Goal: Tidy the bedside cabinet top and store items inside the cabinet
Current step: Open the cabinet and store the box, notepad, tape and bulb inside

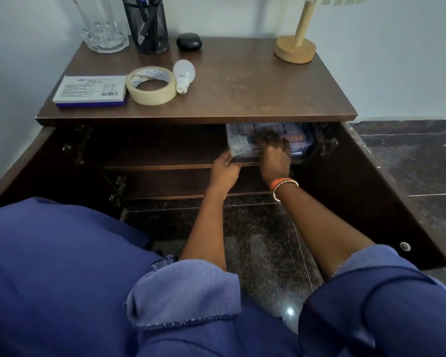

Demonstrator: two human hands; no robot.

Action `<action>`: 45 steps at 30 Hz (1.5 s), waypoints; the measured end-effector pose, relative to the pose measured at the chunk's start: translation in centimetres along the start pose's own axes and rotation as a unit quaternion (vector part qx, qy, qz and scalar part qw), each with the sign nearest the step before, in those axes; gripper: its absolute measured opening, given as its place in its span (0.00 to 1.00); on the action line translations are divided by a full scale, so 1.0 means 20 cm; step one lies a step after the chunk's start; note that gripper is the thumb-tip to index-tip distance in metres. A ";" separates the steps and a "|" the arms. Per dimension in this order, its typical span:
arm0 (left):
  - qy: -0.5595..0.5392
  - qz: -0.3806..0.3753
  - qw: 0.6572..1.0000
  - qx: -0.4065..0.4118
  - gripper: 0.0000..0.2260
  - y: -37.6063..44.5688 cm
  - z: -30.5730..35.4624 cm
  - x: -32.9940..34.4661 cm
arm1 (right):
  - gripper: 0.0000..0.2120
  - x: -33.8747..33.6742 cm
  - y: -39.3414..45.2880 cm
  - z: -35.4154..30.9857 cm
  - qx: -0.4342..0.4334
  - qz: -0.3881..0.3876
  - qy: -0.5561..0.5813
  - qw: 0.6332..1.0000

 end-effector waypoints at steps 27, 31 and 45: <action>0.367 0.046 0.909 0.189 0.09 -0.30 0.60 -0.36 | 0.13 -0.47 -0.12 -0.66 -0.053 0.095 0.325 0.939; 0.385 0.105 0.895 0.201 0.09 -0.42 0.75 -0.67 | 0.14 -0.58 -0.06 -0.93 -0.128 0.086 0.335 0.930; 0.328 0.330 0.875 0.133 0.15 -0.34 0.61 -1.41 | 0.34 -0.39 0.55 -1.73 -0.217 -0.336 -0.001 0.916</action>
Point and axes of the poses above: each hand's wrist, its own y-axis towards the middle knuckle, its own x-axis out of the palm, z = x × y, the point moved 3 cm from there along y, towards the middle knuckle, and after that the axes turned 11 degrees about y, right-handed, at the moved point
